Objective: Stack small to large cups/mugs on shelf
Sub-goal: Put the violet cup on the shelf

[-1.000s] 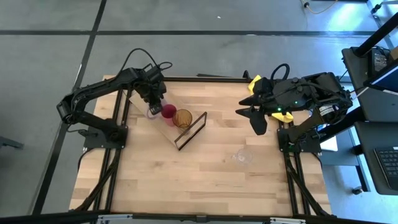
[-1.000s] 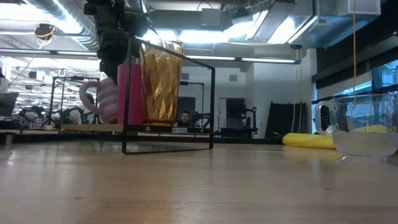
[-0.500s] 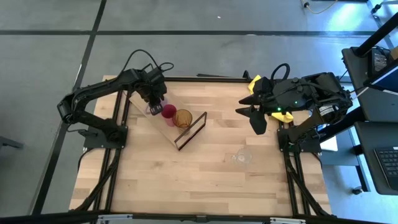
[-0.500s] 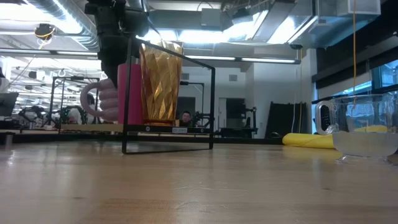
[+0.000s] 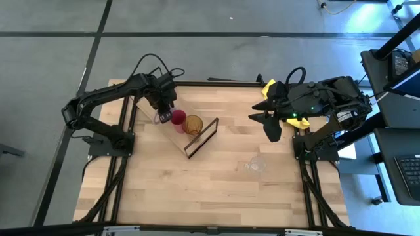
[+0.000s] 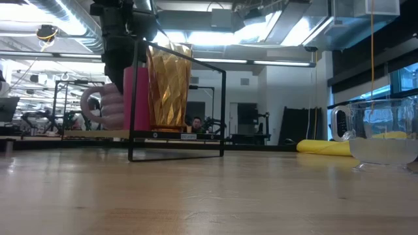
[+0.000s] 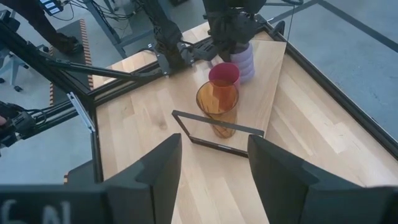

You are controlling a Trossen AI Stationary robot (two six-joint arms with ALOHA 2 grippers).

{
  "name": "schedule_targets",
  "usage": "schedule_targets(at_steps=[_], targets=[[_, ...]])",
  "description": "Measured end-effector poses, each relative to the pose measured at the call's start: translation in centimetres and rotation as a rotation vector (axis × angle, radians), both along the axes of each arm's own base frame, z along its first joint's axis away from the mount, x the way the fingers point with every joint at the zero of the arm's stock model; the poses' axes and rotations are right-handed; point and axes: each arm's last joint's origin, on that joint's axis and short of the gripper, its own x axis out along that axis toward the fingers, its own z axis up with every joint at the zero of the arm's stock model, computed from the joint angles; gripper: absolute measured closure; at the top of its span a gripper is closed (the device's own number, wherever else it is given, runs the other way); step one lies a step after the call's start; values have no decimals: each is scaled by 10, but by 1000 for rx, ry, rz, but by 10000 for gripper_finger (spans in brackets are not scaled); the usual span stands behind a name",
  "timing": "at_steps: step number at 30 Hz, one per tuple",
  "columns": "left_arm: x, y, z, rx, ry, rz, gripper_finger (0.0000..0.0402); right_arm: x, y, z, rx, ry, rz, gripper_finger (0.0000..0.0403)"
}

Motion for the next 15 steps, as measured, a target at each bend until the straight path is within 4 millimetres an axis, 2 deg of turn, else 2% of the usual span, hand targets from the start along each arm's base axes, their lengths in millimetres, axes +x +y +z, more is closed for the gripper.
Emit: schedule_targets(at_steps=[9, 15], targets=[[-2, -1, 0, -16, 18, 6, 353, 0, 0, 0, 0, 0, 0, 217], [-2, -1, 0, -16, 19, 6, 330, 0, 0, 0, -1, 1, 1, 217]])
